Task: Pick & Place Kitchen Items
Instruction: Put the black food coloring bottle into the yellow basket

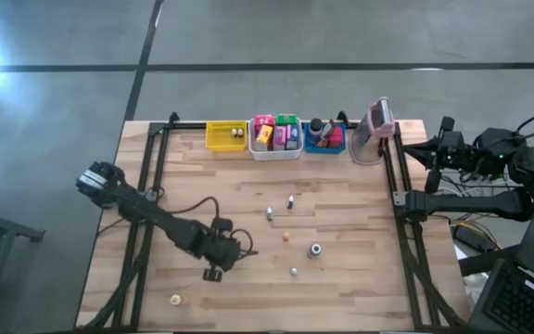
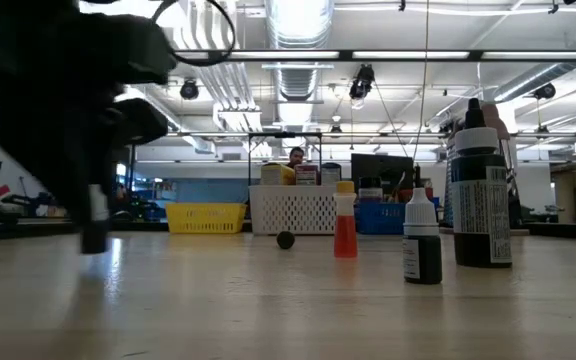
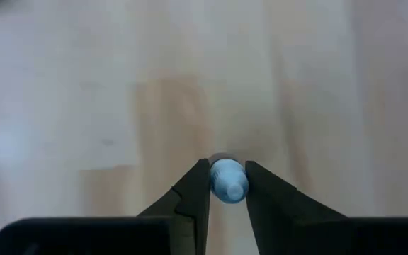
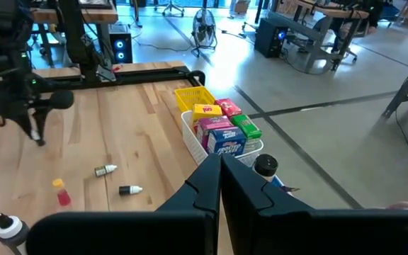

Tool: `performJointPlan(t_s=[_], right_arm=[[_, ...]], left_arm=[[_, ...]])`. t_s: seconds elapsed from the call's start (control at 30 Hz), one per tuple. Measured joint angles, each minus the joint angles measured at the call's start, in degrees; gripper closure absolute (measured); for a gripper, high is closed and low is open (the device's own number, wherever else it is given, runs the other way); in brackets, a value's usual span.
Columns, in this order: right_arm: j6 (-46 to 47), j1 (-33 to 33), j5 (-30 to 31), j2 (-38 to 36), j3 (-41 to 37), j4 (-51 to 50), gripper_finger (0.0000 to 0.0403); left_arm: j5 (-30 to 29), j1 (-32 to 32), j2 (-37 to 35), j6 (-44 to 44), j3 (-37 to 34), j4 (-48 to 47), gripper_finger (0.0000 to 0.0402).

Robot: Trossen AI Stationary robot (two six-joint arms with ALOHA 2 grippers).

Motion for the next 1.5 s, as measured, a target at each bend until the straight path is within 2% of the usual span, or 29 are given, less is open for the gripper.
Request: performJointPlan(t_s=[0.23, 0.4, 0.73, 1.5], right_arm=[[0.02, 0.0, 0.0, 0.0, 0.0, 0.0, 0.0394], [-0.03, 0.0, 0.0, -0.02, 0.02, 0.02, 0.0394], [0.22, 0.0, 0.01, -0.01, -0.01, 0.0, 0.0394], [0.0, 0.0, 0.02, 0.0, 0.02, 0.0, 0.0394]], left_arm=[[-5.22, 7.53, -1.09, 6.41, 0.27, -0.03, 0.0321], [-6.84, 13.27, -2.5, 8.87, 0.28, 0.54, 0.0321], [-6.6, 23.03, -7.42, 13.89, 0.25, -0.14, 0.0321], [-5.19, 39.96, -21.68, 19.27, 1.29, -0.25, 0.0321]])
